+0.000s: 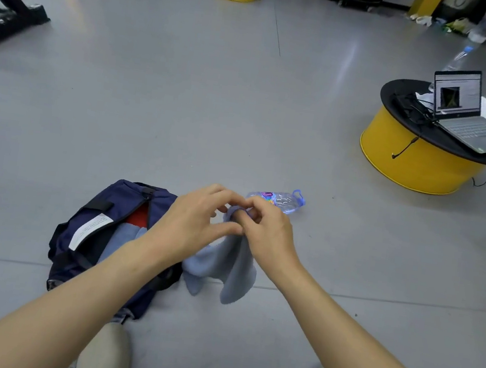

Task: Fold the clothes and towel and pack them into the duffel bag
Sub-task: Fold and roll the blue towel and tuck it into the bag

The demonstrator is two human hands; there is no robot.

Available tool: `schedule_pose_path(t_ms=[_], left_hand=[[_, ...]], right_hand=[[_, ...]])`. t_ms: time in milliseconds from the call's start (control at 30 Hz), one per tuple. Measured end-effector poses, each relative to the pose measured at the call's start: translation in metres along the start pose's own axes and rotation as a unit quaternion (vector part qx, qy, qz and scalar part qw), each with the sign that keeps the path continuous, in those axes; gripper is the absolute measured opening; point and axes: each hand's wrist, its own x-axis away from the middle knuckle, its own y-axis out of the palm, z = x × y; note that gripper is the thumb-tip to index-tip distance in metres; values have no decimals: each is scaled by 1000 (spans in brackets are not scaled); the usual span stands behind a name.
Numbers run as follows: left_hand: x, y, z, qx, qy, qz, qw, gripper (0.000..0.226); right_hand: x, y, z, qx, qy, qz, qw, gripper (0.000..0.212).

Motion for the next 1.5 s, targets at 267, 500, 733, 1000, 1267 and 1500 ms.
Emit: schedule_pose_path(t_ms=[267,500,733,1000,1267,1500], left_hand=[[-6,7,0,-80,6,82,993,18],[-20,-24,-29,-111,-60,193,973,18],[-42,-38,-69,-180,-152,132,963,16],[-116,-100,-51,33,-175,176,968,19],[-93,-131,-3,33,-78,179,980,17],[3,-77,-18,-109,-54,82,989,20]], right_hand=[[-5,-14,8,-21,-11,-16,1000,14],[-2,-45,42,209,25,-99,973,39],[-38,-102,48,296,-25,-20,955,23],[-102,-146,-7,176,-16,90,980,8],[-67,-174,-39,156,-88,163,970,12],[23,-150,26,199,-42,141,969,9]])
